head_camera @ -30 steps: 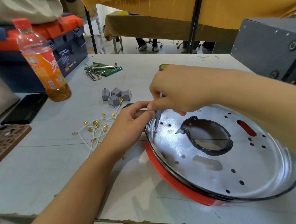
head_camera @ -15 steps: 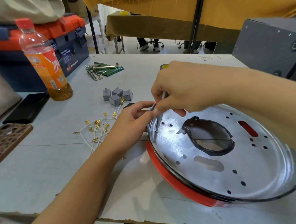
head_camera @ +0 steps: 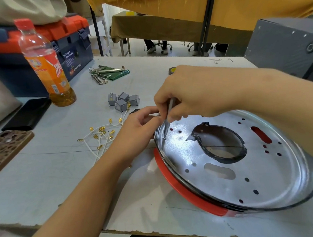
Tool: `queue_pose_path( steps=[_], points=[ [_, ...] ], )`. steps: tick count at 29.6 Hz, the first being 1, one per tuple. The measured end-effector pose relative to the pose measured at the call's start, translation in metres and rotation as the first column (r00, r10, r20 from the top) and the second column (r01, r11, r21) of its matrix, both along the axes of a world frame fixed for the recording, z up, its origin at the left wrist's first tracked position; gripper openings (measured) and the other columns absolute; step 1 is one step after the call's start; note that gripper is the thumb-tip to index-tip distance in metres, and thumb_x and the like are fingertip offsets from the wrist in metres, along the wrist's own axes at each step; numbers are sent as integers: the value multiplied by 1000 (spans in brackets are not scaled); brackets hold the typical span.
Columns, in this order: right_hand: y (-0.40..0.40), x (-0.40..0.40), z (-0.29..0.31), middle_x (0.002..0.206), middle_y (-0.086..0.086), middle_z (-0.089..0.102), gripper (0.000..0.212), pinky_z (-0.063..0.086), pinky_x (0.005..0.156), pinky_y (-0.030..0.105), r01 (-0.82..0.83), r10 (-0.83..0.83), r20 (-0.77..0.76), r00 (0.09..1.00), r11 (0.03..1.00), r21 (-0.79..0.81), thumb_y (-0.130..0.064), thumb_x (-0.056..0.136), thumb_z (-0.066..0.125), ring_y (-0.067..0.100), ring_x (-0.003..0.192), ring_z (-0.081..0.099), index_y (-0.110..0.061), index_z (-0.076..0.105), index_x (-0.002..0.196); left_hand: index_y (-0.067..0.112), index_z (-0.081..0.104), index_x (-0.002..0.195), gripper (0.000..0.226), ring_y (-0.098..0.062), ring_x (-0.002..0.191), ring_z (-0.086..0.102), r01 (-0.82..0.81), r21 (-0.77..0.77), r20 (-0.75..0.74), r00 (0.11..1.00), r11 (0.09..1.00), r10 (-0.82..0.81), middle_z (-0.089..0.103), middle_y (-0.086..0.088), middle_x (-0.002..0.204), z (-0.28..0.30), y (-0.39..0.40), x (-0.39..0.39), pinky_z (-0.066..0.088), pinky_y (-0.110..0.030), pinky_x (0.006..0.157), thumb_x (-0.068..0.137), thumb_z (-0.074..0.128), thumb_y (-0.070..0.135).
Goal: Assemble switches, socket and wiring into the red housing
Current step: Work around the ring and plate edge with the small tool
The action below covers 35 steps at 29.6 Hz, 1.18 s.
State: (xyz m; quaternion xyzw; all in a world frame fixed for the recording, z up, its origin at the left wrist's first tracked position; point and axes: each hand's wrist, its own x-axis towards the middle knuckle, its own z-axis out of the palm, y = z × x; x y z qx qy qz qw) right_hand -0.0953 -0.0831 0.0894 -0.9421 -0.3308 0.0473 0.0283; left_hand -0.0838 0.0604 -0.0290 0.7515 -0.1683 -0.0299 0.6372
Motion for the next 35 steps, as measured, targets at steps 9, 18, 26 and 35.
queue_pose_path(
  steps=[9, 18, 26, 35],
  points=[
    [13, 4, -5, 29, -7, 50, 33, 44, 40, 14, 161, -160, 11, 987, 987, -27, -26, 91, 57, 3, 33, 51, -14, 56, 61, 13, 65, 110, 23, -20, 92, 67, 10, 15, 0, 1000, 1000, -10, 72, -10, 96, 1, -1, -1, 53, -35, 85, 96, 47, 18],
    [1, -5, 1, 65, -17, 50, 8, 35, 55, 11, -30, 30, -12, 999, 997, -72, -19, 87, 62, -9, 62, 47, -26, 60, 83, 27, 66, 84, 27, 3, 59, 61, 8, -49, 29, 1000, 999, -7, 68, 11, 66, -1, -1, -1, 43, -8, 53, 91, 50, 6],
    [6, 0, 2, 51, -6, 61, 14, 49, 51, 17, 17, -17, 9, 1000, 999, -38, -25, 85, 66, 5, 44, 60, -20, 67, 72, 18, 66, 109, 22, -17, 99, 67, 0, -8, 3, 1000, 1000, 0, 73, -3, 97, 1, -1, 0, 50, -32, 92, 91, 54, 16],
    [13, -1, -2, 67, 2, 51, 23, 33, 53, 27, 58, -55, 25, 998, 991, -119, -27, 93, 53, 18, 63, 44, -8, 61, 83, 19, 66, 108, 20, -1, 73, 64, -10, -27, -4, 1000, 1000, 10, 73, 5, 84, 1, -3, -2, 49, -17, 65, 94, 53, 26]
  ],
)
